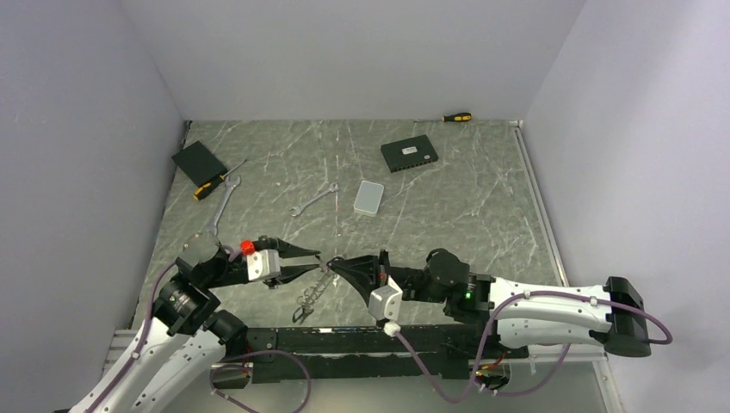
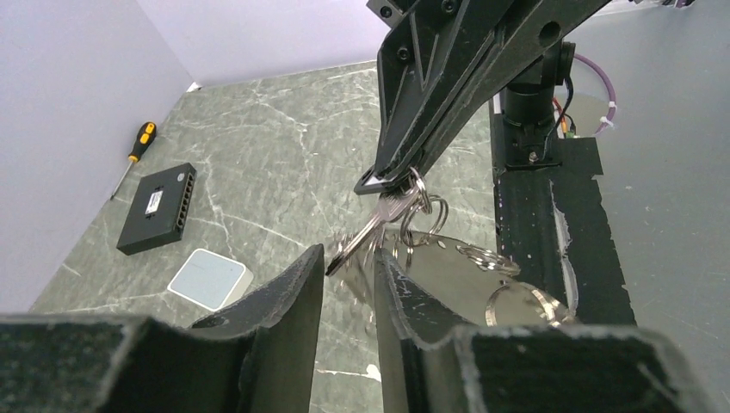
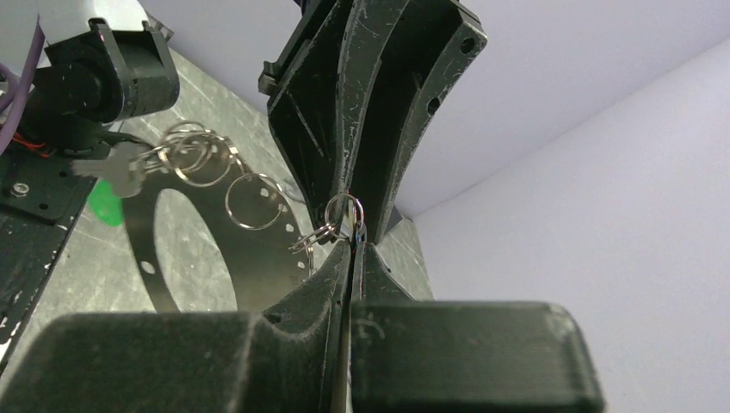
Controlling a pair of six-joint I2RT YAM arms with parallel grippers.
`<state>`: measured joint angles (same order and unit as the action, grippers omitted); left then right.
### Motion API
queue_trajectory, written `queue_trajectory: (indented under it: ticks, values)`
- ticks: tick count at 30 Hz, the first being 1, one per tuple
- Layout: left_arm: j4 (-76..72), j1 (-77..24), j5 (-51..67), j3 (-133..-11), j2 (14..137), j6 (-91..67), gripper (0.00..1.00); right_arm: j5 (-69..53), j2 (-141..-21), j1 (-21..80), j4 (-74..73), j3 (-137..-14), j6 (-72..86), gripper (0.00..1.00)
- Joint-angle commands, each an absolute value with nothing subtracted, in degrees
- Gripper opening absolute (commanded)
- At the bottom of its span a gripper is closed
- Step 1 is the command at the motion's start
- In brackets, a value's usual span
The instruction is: Put the keys on the keyring
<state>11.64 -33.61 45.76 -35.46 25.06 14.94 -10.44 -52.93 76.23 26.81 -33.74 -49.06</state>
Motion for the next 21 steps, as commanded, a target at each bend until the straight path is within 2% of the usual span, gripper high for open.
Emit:
queue_trajectory:
  ticks: [1, 4, 6, 12, 14, 16, 19, 21]
  values:
    - [9.71, -33.4, 48.22, -36.19, 26.0, 16.0, 0.31, -11.13, -53.54, 76.38, 33.67, -35.47, -47.44, 0.0]
    - [9.95, -33.4, 48.39, -36.13, 25.86, 16.3, 0.2, -11.54, -53.84, 76.38, 34.27, -35.47, -46.97, 0.0]
    - [10.38, -33.39, 48.52, -36.28, 25.75, 16.71, 0.02, -11.76, -53.79, 76.38, 34.4, -35.46, -46.77, 0.0]
    - [11.33, -33.39, 47.84, -36.57, 25.44, 17.46, 0.0, -9.55, -54.04, 76.38, 30.61, -36.85, -46.58, 0.02]
    - [11.49, -33.34, 47.01, -36.56, 24.94, 17.68, 0.0, -8.27, -53.9, 76.4, 29.84, -36.74, -46.54, 0.17]
    - [11.67, -33.35, 46.42, -36.5, 24.71, 17.84, 0.0, -6.48, -53.58, 76.38, 29.92, -35.78, -46.81, 0.45]
    - [12.18, -33.4, 45.61, -36.73, 24.88, 18.1, 0.0, -2.77, -53.07, 76.38, 29.32, -34.54, -46.87, 0.62]
    - [12.47, -33.4, 45.17, -36.82, 24.99, 18.27, 0.0, -0.68, -52.64, 76.38, 27.62, -33.89, -47.08, 0.67]
